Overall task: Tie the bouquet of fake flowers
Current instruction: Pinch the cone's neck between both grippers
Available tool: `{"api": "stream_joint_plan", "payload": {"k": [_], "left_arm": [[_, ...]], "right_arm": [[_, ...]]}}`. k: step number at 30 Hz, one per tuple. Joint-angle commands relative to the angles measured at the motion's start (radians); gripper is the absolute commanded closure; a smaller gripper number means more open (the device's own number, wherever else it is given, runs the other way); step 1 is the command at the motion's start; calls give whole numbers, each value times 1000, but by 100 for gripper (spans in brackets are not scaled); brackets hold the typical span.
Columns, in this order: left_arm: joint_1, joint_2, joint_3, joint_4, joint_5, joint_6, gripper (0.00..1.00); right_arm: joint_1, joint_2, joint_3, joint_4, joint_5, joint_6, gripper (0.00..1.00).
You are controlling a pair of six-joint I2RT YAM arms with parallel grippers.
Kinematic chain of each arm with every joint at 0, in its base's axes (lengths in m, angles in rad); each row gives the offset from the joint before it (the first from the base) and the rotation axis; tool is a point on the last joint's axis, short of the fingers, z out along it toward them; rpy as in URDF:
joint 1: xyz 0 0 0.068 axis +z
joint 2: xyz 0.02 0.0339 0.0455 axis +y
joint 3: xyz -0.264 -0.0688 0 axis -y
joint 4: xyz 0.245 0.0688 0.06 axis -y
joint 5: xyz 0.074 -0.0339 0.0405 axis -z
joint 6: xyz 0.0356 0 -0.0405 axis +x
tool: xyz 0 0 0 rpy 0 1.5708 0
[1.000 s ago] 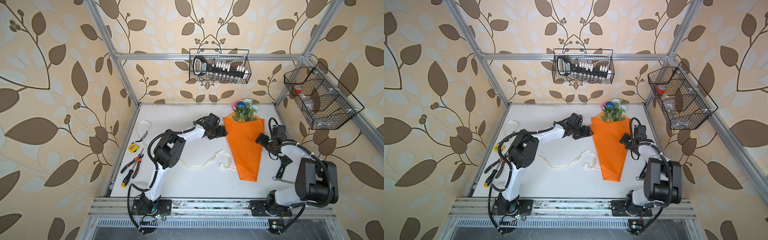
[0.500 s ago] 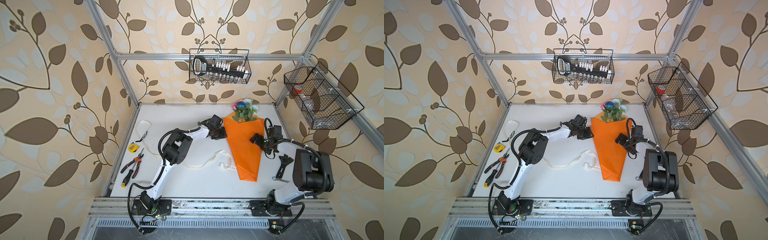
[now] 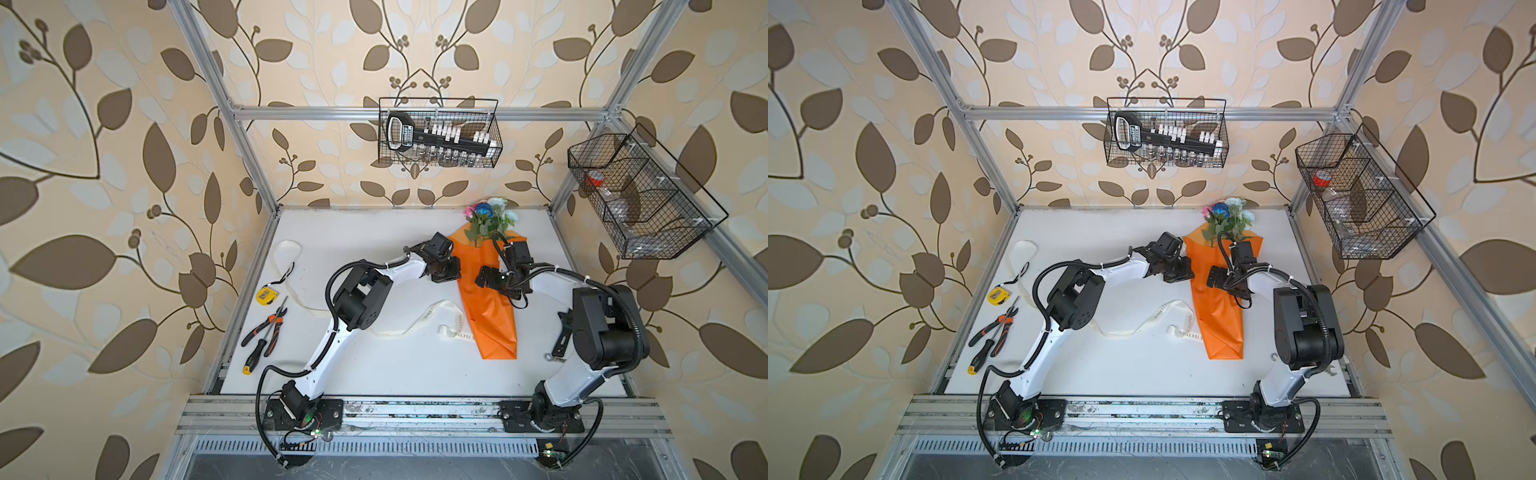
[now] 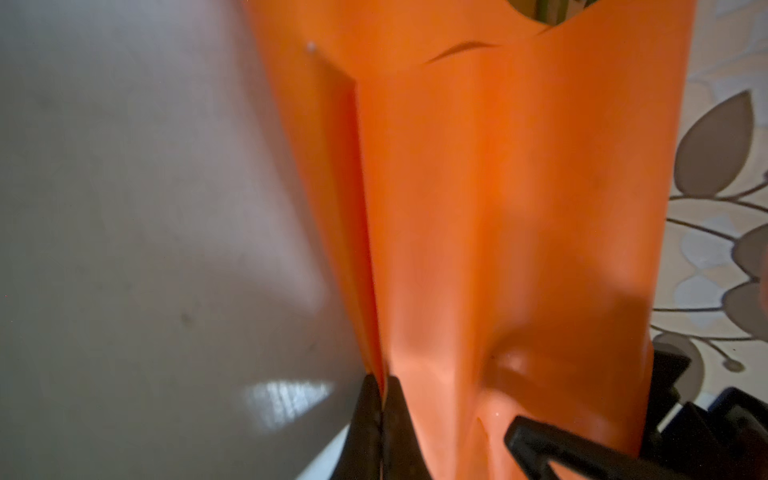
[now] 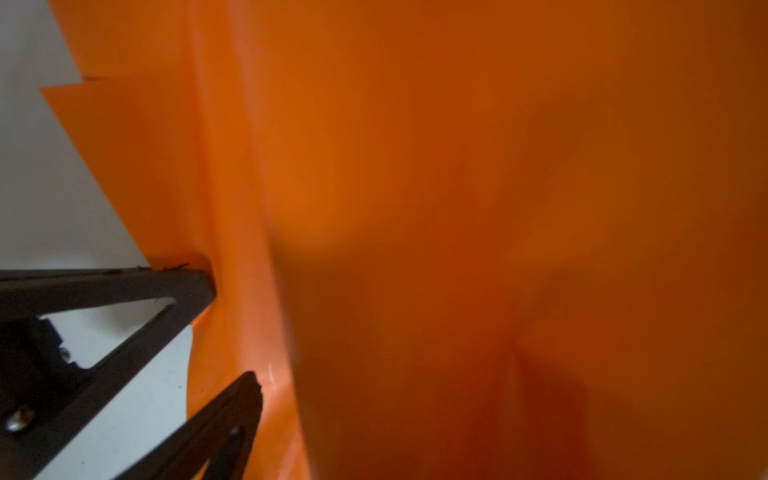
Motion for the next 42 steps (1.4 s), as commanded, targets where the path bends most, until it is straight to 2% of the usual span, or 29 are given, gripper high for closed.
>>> {"api": "stream_joint_plan", "payload": {"k": [1, 8, 11, 14, 15, 17, 25, 30, 35, 41, 42], "left_arm": [[-26, 52, -3, -87, 9, -16, 100], [-27, 55, -4, -75, 20, -29, 100], [-28, 48, -18, -66, 24, -37, 100], [-27, 28, -38, -50, 20, -40, 100], [-27, 27, -38, -52, 19, -41, 100], [-27, 24, -36, -52, 18, -41, 100], [-27, 28, -52, -42, 21, -66, 100], [-27, 23, -52, -57, -3, -87, 100], [-23, -17, -103, -31, -29, -119, 100], [-21, -20, -106, -12, -12, -125, 100], [-21, -19, -106, -7, -5, -160, 100]], "right_arm": [[50, 39, 35, -56, 10, -23, 1], [128, 102, 75, -75, 43, -18, 1], [148, 142, 99, -110, 107, -1, 1], [150, 167, 100, -120, 126, 8, 12], [149, 174, 102, -123, 127, 9, 11], [157, 189, 104, -131, 128, 9, 1], [183, 96, 85, -115, 51, -50, 1], [240, 70, 93, -188, 161, -44, 0], [240, 14, 56, -183, 170, -28, 0], [256, 118, 60, -194, 224, -12, 1], [262, 137, 67, -205, 244, -10, 1]]}}
